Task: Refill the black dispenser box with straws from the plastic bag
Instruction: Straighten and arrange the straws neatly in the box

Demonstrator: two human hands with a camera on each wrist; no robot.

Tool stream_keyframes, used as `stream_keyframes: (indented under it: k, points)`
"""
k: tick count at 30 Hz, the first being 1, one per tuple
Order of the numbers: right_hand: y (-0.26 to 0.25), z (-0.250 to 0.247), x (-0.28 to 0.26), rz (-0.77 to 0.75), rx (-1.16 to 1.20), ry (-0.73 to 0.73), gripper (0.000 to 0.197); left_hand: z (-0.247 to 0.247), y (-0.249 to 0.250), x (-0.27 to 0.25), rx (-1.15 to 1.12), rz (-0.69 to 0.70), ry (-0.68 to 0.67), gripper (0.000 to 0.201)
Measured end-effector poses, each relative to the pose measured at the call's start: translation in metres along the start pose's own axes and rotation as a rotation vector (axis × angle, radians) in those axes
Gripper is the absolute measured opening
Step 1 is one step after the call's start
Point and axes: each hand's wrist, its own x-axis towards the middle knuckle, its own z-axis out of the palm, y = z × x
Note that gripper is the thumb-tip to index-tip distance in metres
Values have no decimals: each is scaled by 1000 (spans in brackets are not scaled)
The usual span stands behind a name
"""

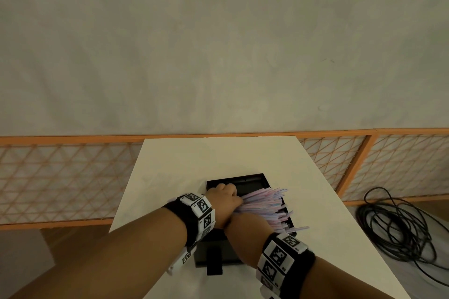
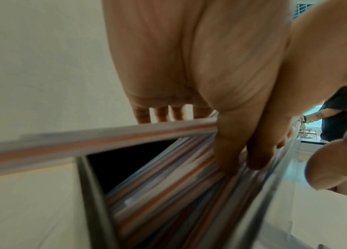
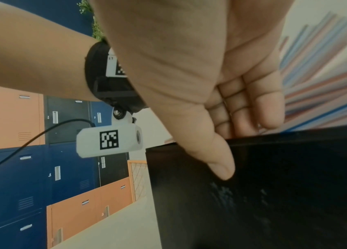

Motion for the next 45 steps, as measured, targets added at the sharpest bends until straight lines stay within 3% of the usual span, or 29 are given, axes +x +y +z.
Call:
stream_keyframes:
  k: [3, 7, 11, 21, 29, 39, 45]
  points:
    - [1, 1, -2, 15, 20, 15, 27, 3, -1, 0, -31, -5, -14, 58]
    - [-1, 3, -1, 55, 14, -92, 31, 5, -2, 3, -169, 8, 9, 63]
    - [-4, 3, 0, 71, 2, -138, 28, -9, -7, 5, -225, -17, 25, 53]
    - [10, 12, 21, 114, 120, -269, 27, -18, -14, 8, -91, 25, -81, 58]
    - [12, 14, 26, 72, -19, -344, 37, -2, -20, 13, -91, 45, -95, 57]
    - [22, 28, 21, 109, 188, -84, 41, 1, -20, 16, -160, 64, -86, 56]
    - [23, 42, 17, 22, 203, 179, 70, -1, -19, 13, -196, 62, -56, 52]
